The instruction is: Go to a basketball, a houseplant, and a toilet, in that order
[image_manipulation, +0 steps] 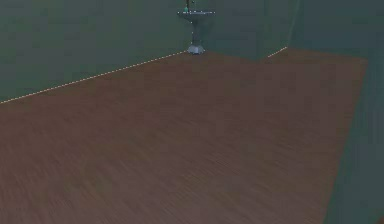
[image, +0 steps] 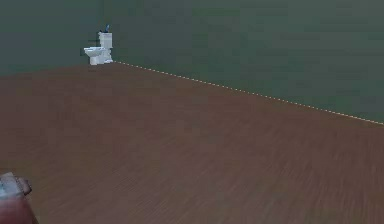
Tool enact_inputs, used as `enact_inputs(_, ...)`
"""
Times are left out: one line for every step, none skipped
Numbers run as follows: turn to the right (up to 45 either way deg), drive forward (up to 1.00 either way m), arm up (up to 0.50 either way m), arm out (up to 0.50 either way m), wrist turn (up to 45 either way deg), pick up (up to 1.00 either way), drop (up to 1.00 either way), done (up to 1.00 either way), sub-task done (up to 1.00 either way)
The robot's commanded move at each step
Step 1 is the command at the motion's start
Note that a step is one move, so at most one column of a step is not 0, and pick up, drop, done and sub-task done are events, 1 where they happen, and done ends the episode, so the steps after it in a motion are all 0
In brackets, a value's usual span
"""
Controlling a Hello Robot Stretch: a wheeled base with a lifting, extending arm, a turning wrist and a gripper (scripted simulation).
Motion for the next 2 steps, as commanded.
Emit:
enact_inputs(0.0,0.30,0.00,0.00,0.0,0.00,0.00,0.00,0.00)
enact_inputs(-30.0,0.00,0.00,0.00,0.0,0.00,0.00,0.00,0.00)
